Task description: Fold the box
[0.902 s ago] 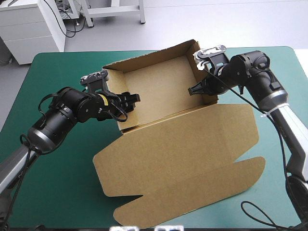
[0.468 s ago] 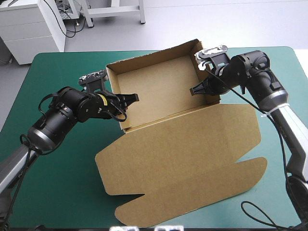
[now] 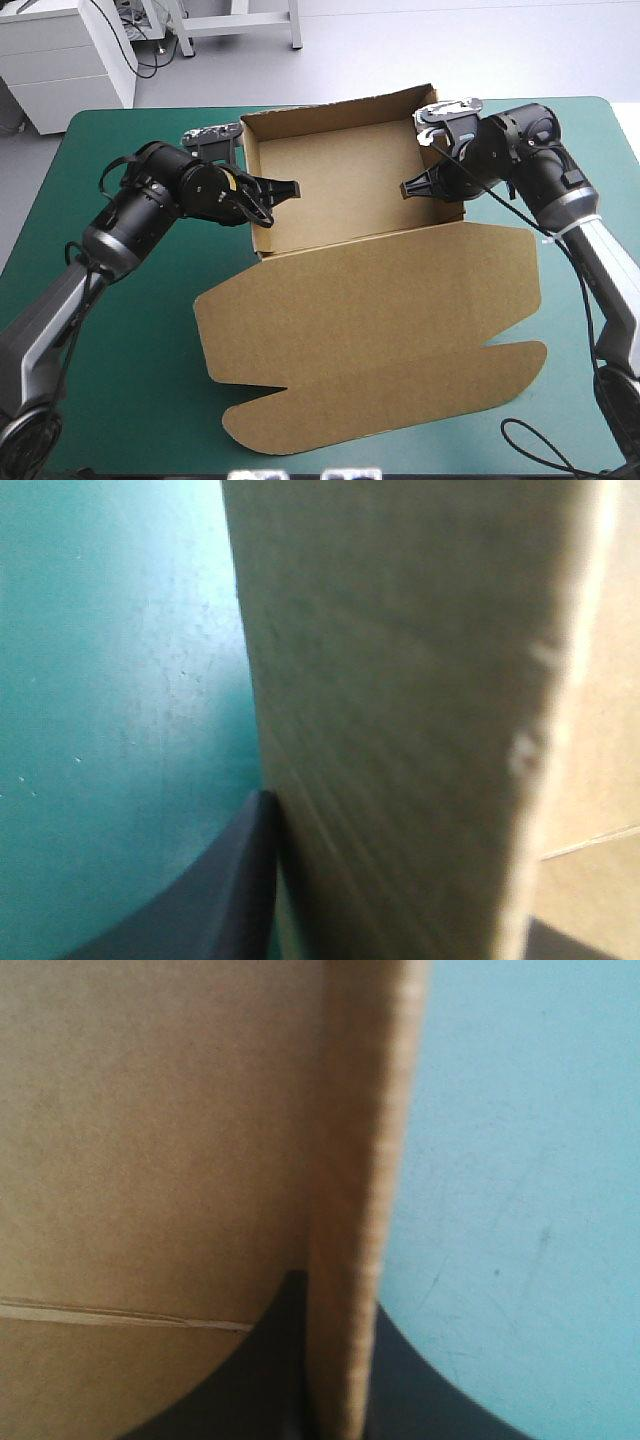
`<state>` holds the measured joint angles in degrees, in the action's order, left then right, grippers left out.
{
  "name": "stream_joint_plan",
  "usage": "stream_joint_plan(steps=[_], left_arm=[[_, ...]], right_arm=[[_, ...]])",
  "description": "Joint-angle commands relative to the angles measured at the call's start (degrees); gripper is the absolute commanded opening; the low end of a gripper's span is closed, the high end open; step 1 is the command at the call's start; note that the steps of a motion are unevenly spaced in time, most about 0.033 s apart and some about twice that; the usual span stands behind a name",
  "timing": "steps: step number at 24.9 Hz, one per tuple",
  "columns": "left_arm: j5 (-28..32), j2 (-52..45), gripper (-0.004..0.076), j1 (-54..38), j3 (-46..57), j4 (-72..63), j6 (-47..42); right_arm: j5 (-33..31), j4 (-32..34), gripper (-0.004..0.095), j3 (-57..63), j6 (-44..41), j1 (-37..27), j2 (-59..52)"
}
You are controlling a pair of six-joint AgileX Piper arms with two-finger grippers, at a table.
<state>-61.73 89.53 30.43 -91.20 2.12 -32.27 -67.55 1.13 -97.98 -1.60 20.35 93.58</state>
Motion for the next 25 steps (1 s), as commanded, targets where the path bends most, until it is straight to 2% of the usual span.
stream_joint_plan(steps=[1,9,18,25], left_arm=[[-2.6,2.5,-0.0008,0.3,-4.8,-0.2,3.8],[-7.5,9.3,-0.0008,0.3,-7.6,-0.1,7.5],[-8.9,13.2,-0.0008,0.3,-7.6,1.4,8.7],[-10.9,16.8,-0.0008,0.3,-7.5,1.6,8.7]], right_arm=[[0.2,2.8,-0.0012,-1.7,-0.3,0.0,-2.3],[-3.9,4.4,-0.0014,-1.7,-1.3,0.0,1.4],[-2.6,-0.8,-0.0014,4.1,-0.9,0.0,9.0],[-2.7,-3.3,-0.0014,4.7,-0.4,0.0,9.6]])
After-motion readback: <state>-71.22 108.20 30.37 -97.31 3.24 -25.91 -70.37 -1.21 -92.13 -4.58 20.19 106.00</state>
